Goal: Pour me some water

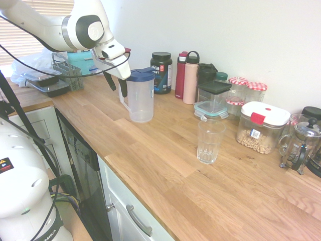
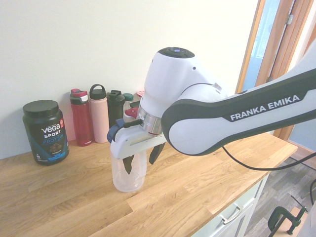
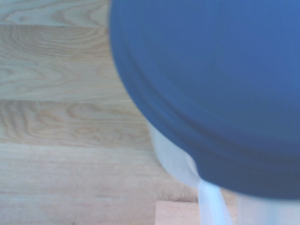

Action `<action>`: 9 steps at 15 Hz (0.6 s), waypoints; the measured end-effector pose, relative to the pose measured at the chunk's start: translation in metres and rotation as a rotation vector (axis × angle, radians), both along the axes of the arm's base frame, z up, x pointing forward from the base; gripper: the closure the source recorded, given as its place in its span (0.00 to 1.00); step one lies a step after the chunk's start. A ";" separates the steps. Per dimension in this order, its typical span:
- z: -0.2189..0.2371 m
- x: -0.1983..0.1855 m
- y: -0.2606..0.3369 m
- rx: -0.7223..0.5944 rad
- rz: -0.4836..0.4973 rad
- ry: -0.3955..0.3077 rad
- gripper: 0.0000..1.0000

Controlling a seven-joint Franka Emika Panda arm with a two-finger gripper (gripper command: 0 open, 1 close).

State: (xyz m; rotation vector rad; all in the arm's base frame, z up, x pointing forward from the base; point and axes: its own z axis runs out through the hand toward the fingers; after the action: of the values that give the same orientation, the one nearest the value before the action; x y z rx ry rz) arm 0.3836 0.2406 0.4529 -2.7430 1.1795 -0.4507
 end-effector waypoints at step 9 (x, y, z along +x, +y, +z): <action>0.001 0.008 -0.009 0.005 -0.009 -0.009 1.00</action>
State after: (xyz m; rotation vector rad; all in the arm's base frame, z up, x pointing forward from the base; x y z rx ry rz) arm 0.3913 0.2319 0.4539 -2.7293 1.1896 -0.4597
